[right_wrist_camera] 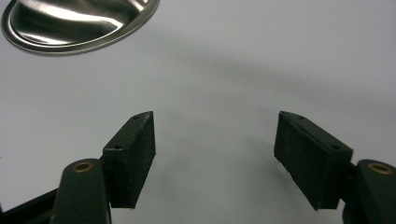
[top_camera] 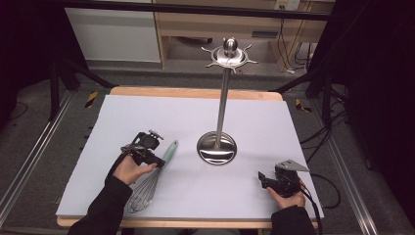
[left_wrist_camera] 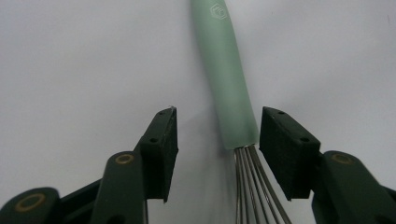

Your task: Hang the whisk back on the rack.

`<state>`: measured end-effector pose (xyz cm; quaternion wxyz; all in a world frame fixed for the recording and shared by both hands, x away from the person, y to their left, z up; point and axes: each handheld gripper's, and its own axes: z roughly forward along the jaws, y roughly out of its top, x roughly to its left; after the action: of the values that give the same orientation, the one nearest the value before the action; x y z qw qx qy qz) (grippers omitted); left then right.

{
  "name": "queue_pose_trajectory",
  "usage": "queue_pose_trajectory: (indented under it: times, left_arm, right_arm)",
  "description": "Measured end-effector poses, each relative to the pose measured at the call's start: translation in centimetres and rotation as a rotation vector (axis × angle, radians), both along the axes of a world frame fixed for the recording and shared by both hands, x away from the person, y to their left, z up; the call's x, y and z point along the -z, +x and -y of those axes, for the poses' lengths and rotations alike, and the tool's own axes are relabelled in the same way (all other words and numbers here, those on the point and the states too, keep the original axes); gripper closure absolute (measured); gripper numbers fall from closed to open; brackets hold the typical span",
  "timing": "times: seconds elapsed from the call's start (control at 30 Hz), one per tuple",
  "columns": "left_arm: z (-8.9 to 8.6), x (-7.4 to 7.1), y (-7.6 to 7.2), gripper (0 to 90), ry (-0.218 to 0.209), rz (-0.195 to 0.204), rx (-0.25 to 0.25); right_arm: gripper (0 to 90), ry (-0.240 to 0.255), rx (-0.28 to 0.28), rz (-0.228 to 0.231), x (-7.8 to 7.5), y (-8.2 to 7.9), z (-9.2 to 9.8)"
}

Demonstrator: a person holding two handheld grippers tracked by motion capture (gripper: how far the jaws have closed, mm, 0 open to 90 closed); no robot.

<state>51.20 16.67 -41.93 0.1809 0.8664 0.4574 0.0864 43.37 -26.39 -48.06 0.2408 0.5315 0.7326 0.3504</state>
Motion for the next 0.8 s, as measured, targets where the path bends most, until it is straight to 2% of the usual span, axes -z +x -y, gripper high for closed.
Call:
queue_pose_trajectory:
  times: [0.03,0.1,0.17,0.2,0.23,0.33,0.37,0.5,0.57,0.8]
  left_arm:
    - [0.5,0.1,0.2,44.9,0.017,-0.023,0.0]
    - [0.7,0.2,0.3,44.9,0.023,-0.03,0.004]
    - [1.3,0.6,0.4,44.1,-0.013,-0.061,0.004]
    - [1.3,0.6,0.4,44.4,-0.013,-0.061,0.004]
    - [1.7,1.0,0.3,45.3,0.008,-0.063,0.015]
    - [2.1,1.6,0.2,48.3,0.012,-0.067,0.008]
    - [2.2,1.9,0.3,53.4,0.018,-0.072,0.007]
    - [2.1,2.4,0.3,58.8,0.038,-0.082,0.002]
    - [2.0,2.5,0.3,60.2,0.025,-0.087,-0.001]
    - [2.0,2.6,0.5,64.3,0.032,-0.095,0.003]
  right_arm:
    - [29.4,0.003,-0.002,-0.004,0.0,0.0,0.0]
    - [29.4,-0.002,-0.001,-0.001,0.0,0.0,0.0]
    - [29.6,0.0,-0.001,0.0,0.0,0.0,0.0]
    - [29.6,0.0,-0.001,0.0,0.0,0.0,0.0]
    - [29.7,0.001,-0.002,-0.001,0.0,0.0,0.0]
    - [29.8,0.001,-0.002,-0.002,0.0,0.0,0.0]
    - [30.0,0.0,-0.005,0.0,0.0,0.0,0.1]
    - [30.1,0.002,-0.004,-0.004,0.0,0.0,0.0]
    - [30.3,0.001,-0.005,-0.005,0.0,0.0,0.0]
    - [30.6,0.011,-0.007,-0.011,-0.1,0.0,0.0]
